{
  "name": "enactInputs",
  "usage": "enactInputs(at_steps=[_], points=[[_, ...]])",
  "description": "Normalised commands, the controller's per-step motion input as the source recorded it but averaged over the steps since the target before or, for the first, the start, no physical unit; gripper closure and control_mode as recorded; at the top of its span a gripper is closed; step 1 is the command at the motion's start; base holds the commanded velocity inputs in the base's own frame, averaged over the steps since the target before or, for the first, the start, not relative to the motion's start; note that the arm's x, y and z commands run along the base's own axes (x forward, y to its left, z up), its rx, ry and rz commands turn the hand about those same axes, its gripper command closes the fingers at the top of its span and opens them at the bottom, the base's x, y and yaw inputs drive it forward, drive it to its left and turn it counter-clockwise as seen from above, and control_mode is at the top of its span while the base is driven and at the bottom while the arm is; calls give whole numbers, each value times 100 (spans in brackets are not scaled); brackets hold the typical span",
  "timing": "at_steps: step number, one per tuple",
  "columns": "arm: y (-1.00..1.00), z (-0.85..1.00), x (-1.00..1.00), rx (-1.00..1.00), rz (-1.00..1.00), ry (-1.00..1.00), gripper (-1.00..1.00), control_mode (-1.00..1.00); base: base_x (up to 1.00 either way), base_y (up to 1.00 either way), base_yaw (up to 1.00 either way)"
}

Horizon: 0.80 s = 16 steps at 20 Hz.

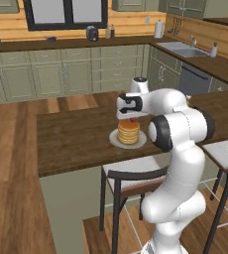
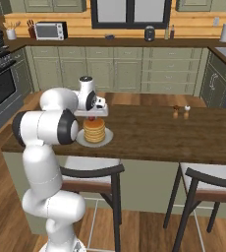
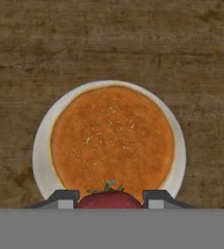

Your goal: Take the strawberry from the fridge and place it on top of the pancake, located on the dining counter.

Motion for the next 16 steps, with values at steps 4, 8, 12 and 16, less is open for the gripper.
enactInputs(at_steps=[4, 8, 12, 16], points=[[0, -18, -2, 0, 0, 1, 100, -100, 0, 0, 0], [0, 0, 42, 0, 0, 0, 100, -100, 0, 0, 0], [0, 0, 30, 0, 0, -1, 100, -100, 0, 0, 0], [0, -13, 5, 0, 0, 1, 100, -100, 0, 0, 0]])
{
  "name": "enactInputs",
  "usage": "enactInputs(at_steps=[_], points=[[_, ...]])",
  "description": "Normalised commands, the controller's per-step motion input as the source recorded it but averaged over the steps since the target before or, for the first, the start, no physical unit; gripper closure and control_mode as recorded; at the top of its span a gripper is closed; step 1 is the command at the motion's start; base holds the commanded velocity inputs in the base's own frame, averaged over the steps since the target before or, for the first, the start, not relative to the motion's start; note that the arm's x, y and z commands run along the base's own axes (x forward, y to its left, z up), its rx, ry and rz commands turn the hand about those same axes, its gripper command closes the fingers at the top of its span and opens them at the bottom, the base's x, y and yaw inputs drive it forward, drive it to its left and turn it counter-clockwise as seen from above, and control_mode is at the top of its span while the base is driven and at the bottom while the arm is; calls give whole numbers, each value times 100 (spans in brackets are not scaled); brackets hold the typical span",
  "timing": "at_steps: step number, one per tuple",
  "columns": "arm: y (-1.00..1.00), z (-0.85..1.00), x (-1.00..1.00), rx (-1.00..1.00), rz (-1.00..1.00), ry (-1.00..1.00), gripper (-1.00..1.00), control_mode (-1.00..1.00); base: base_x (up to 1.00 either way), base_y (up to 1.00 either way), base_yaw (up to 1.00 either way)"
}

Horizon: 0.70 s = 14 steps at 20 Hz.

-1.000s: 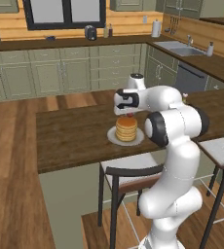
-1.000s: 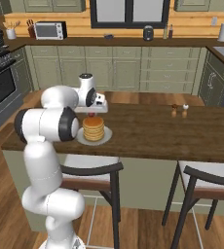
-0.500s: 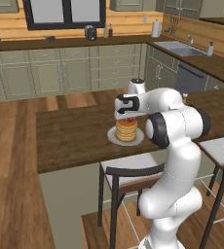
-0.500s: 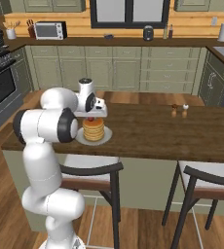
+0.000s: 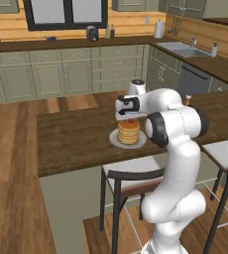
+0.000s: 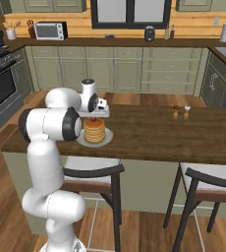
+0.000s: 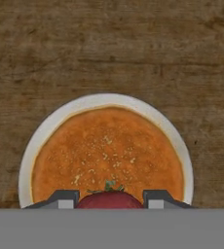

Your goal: Take the strawberry from the fridge and place it on top of the pancake, located on the dining counter.

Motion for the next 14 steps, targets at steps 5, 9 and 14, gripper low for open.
enactInputs(at_steps=[5, 9, 14], points=[[0, -34, 0, -1, 0, 5, 100, -100, 0, 0, 0], [0, -17, 0, 0, 0, 0, 100, -100, 0, 0, 0], [0, 0, 0, 0, 0, 0, 100, -100, 0, 0, 0]])
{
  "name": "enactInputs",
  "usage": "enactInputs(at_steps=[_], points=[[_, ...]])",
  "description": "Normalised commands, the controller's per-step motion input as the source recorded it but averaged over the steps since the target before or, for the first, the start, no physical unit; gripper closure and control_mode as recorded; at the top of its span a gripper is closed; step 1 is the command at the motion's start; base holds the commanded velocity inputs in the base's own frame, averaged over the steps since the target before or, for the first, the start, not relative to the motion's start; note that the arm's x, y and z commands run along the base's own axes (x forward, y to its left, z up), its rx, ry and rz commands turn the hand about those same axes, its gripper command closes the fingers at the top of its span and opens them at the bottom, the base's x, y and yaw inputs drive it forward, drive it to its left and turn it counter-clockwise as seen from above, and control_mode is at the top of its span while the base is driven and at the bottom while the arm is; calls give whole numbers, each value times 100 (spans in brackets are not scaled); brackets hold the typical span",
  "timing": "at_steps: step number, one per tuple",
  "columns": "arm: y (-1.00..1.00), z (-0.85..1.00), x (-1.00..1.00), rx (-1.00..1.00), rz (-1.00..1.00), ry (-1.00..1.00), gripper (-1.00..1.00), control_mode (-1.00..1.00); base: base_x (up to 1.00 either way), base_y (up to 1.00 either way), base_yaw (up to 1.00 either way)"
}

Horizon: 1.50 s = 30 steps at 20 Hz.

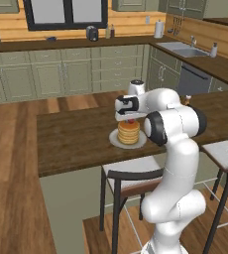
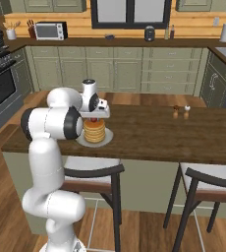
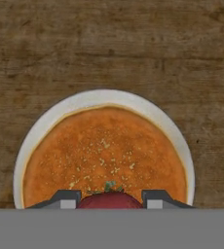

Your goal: Take the strawberry from the fridge and place it on top of the pancake, located on the dining counter.

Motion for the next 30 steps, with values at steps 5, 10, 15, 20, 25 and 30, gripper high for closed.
enactInputs(at_steps=[5, 10, 15, 20, 25, 30], points=[[0, -2, -2, 0, 0, 0, -100, -100, 0, 0, 0], [0, 0, -7, 0, 0, 0, -100, -100, 0, 0, 0], [0, 4, -17, 0, 0, 0, -100, -100, 0, 0, 0], [0, 52, -57, -1, -1, -6, -100, -100, 0, 0, 0], [0, 81, -97, 7, -5, -13, -100, -100, 0, 0, 0], [23, 67, -100, 7, -1, -14, -100, -100, 0, 0, 0]])
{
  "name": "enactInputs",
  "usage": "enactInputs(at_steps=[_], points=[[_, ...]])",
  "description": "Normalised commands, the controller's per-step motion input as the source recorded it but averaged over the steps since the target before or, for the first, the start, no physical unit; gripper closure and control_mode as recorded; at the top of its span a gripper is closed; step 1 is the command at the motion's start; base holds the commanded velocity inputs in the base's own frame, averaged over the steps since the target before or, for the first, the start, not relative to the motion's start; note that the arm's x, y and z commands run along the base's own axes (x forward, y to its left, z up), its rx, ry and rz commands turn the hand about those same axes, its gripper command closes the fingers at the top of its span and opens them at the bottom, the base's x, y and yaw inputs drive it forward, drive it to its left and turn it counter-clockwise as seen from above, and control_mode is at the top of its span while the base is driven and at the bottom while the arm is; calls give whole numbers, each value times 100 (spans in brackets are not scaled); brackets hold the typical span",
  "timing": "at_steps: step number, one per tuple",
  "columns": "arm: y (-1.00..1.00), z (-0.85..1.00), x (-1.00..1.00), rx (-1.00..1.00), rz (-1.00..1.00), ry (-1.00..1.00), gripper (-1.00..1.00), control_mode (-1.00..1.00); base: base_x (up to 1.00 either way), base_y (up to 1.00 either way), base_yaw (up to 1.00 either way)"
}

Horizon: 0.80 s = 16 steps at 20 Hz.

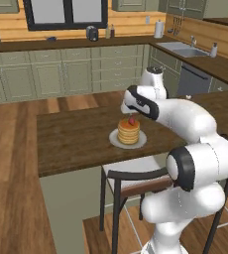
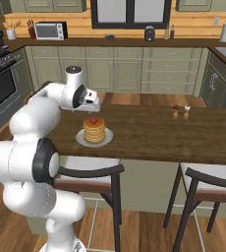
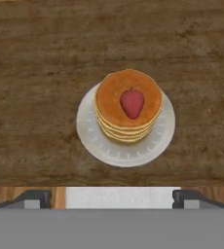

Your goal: Take the strawberry from the fridge and place it on top of the pancake, located on the dining counter.

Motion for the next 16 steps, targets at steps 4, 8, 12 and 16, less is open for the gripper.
enactInputs(at_steps=[4, 8, 12, 16], points=[[58, 44, -100, 3, 0, -7, -100, -100, 0, 0, 0], [83, 24, -100, 0, 7, -2, -100, -100, 0, 0, 0], [100, 10, -96, -4, 12, 0, -100, -100, 0, 0, 0], [100, 0, -76, -9, 12, 5, -100, -100, 0, 0, 0]])
